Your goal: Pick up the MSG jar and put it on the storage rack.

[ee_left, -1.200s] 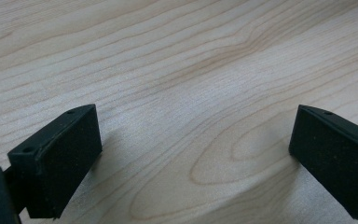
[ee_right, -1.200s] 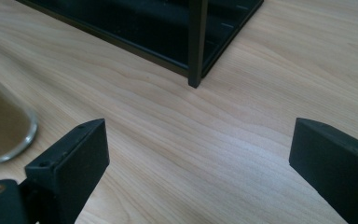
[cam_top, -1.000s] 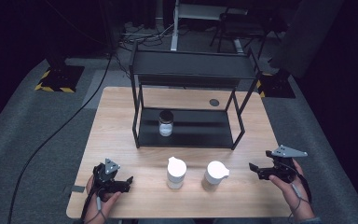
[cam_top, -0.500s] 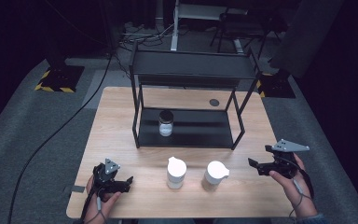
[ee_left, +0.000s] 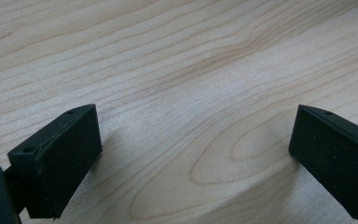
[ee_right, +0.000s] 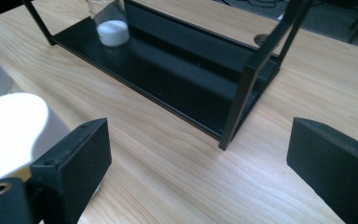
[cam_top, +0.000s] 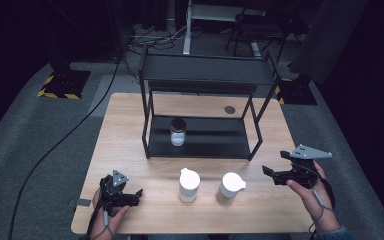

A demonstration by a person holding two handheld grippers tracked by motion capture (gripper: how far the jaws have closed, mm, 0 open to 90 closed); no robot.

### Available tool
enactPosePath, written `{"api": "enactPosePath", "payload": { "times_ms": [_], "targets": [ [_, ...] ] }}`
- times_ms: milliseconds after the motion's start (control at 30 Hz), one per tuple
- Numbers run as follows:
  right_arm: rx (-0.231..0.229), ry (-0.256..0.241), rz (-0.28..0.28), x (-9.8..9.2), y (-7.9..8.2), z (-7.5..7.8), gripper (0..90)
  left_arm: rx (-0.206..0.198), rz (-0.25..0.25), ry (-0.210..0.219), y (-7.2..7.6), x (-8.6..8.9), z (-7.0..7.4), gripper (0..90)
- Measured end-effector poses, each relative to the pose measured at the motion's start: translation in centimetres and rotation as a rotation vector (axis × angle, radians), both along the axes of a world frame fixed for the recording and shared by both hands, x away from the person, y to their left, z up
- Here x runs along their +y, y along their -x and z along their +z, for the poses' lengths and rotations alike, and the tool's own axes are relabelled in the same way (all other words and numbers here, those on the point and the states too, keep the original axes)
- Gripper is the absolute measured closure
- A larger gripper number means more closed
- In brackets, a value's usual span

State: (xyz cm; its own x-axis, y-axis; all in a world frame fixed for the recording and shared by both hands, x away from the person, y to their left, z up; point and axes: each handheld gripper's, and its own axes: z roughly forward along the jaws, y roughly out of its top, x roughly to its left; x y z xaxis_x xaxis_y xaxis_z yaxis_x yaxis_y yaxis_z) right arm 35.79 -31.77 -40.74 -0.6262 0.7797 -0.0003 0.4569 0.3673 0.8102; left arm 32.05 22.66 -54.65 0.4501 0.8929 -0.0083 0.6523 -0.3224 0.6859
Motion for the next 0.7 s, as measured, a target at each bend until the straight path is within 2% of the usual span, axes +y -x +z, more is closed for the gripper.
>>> {"api": "enactPosePath", "payload": {
  "times_ms": [700],
  "targets": [
    [-0.029,-0.011,0.065,3.7,0.2,2.9,6.3,-0.001,0.002,0.003,0.0,0.0,0.0,1.9]
  ]
}}
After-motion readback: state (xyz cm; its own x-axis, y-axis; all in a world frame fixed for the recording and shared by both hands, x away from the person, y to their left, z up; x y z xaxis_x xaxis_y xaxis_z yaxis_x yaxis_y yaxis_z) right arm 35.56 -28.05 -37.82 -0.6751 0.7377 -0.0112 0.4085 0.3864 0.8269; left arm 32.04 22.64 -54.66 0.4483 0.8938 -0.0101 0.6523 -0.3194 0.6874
